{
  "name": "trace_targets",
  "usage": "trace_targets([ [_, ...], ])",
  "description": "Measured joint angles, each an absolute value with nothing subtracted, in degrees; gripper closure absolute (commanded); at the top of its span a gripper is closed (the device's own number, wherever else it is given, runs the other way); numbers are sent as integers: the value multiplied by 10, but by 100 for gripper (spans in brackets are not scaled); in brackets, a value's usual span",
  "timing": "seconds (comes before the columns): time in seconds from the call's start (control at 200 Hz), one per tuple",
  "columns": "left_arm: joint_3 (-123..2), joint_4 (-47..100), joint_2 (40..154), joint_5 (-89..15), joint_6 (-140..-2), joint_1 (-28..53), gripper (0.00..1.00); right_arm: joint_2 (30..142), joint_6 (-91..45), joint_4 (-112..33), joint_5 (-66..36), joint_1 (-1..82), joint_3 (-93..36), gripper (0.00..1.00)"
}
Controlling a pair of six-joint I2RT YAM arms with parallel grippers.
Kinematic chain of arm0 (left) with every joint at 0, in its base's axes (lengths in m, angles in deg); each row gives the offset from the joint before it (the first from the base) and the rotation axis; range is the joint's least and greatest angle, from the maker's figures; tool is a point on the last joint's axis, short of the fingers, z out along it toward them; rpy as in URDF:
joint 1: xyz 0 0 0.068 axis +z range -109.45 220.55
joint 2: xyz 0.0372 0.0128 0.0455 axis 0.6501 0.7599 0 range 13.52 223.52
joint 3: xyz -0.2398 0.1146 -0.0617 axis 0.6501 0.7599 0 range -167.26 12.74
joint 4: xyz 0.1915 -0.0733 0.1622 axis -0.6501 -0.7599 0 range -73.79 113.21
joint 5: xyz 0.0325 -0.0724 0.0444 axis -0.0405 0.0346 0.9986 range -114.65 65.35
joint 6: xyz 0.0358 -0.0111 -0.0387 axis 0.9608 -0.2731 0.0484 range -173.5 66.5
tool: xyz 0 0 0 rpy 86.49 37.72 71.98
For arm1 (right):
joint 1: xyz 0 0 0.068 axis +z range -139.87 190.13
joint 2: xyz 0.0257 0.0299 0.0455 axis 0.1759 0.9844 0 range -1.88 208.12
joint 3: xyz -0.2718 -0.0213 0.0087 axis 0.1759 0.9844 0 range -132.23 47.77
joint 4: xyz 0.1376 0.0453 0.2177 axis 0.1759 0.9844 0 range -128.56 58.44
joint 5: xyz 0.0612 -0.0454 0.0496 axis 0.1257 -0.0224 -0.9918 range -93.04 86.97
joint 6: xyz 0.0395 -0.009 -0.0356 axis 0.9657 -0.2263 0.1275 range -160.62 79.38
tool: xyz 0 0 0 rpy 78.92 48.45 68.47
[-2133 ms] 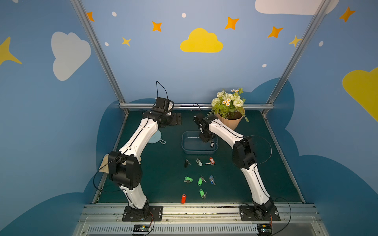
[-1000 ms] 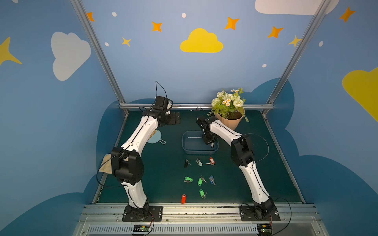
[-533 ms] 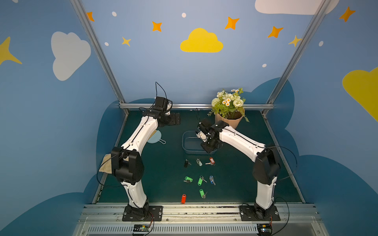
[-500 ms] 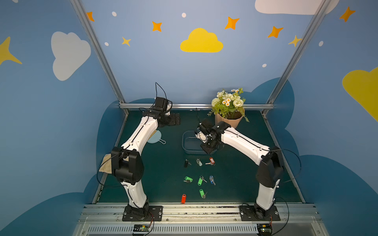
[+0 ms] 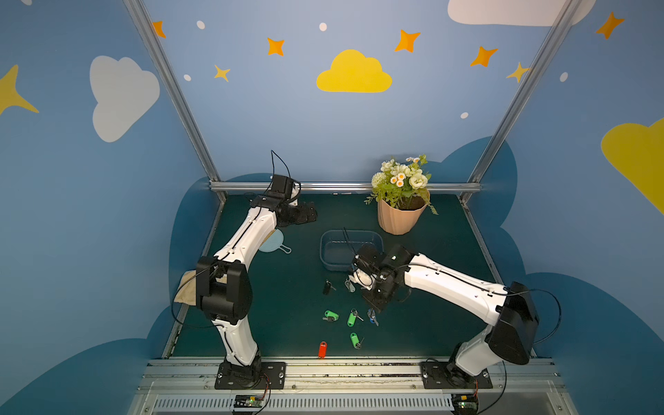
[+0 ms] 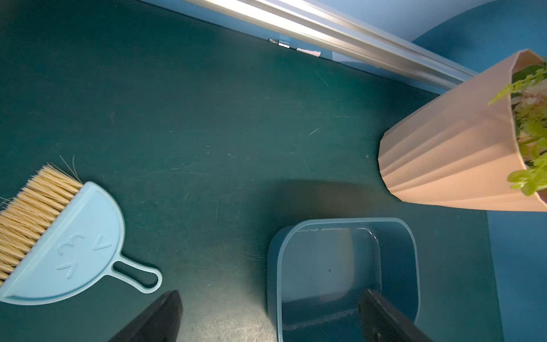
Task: Take the keys out of the storage box
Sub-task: Place the key at the center of the board.
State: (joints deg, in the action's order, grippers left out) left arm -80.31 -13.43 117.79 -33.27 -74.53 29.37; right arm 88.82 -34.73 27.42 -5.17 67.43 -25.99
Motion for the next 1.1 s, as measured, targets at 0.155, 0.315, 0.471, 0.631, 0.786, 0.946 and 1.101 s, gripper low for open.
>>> trace_targets([
  [0.155, -767, -127, 1178, -341, -750, 295, 1, 888, -327, 277, -65, 689, -207, 100],
  [0.315, -745, -125, 1177, -341, -755, 296, 1, 887, -317, 263, -75, 690, -182, 100],
  [0.471, -733, -125, 1162, -339, -757, 296, 1, 887, -314, 252, -82, 702, -170, 100],
  [0.631, -731, -125, 1145, -336, -758, 296, 1, 888, -314, 238, -89, 712, -159, 100],
  [0.786, -731, -125, 1140, -334, -755, 296, 1, 902, -305, 226, -91, 726, -154, 100],
  [0.946, -729, -125, 1140, -332, -751, 296, 1, 927, -285, 215, -91, 748, -145, 95],
  [1.101, -729, -125, 1140, -332, -746, 296, 1, 933, -266, 209, -86, 764, -137, 84],
])
